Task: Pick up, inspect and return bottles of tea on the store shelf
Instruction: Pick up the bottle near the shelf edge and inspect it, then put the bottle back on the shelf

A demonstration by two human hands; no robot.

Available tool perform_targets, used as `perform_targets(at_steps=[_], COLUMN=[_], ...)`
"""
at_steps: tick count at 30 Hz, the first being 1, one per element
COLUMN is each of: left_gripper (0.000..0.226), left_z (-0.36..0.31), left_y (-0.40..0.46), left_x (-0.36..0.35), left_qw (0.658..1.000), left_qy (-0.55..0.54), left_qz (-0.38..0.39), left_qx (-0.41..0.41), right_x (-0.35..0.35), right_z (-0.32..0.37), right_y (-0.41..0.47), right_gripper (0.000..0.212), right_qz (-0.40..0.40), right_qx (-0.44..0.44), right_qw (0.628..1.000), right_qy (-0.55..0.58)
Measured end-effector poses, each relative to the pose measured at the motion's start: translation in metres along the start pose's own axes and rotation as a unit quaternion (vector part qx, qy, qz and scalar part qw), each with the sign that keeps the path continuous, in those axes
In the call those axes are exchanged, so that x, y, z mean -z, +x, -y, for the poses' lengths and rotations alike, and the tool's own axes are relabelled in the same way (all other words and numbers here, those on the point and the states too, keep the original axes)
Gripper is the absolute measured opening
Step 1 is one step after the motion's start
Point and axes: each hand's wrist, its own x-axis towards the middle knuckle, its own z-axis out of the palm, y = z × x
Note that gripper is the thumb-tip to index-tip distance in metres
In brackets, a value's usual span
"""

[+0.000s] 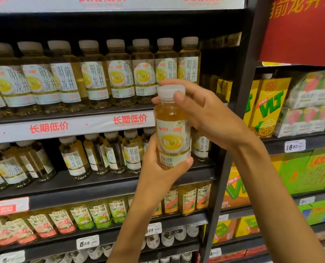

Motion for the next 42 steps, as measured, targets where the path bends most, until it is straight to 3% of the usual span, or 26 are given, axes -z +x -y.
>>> perform_targets(at_steps=[6, 11, 18, 23, 27, 37, 42], left_gripper=[0.069, 0.072, 0.048, 0.029, 0.045, 0.044, 0.065], left_z=[0.004, 0.006, 0.003, 0.000, 0.000, -0.008, -0.014], left_y=[0.012, 0.013, 0.008, 0.008, 0.015, 0.073, 0.106], left_x=[0.005, 0.010, 0.009, 0.001, -0.001, -0.037, -0.053], left_qw=[0.990, 0.990, 0.996, 0.996, 0.997, 0.996, 0.957], left_qy=[0.109, 0.097, 0.058, -0.013, -0.023, 0.079, 0.265], left_qz=[-0.056, -0.057, 0.036, 0.082, 0.067, 0.017, -0.048], left_qx=[-0.068, -0.083, -0.053, 0.014, 0.015, -0.038, -0.108], right_x=[0.001, 0.003, 0.000, 0.006, 0.009, 0.025, 0.045], right_z=[-0.004, -0.002, -0.002, -0.008, -0.007, 0.012, 0.015], right_y=[-0.014, -0.016, -0.007, 0.003, 0.009, 0.046, 0.059], right_gripper=[0.050, 0.049, 0.056, 0.033, 0.030, 0.031, 0.032], right_qz=[0.060, 0.077, -0.001, -0.069, -0.125, -0.290, -0.307], right_qx=[0.086, 0.112, 0.079, 0.021, 0.019, 0.026, 0.082], right_qw=[0.993, 0.989, 0.991, 0.992, 0.988, 0.950, 0.935], right_qy=[0.060, 0.055, 0.108, 0.107, 0.093, -0.116, -0.155])
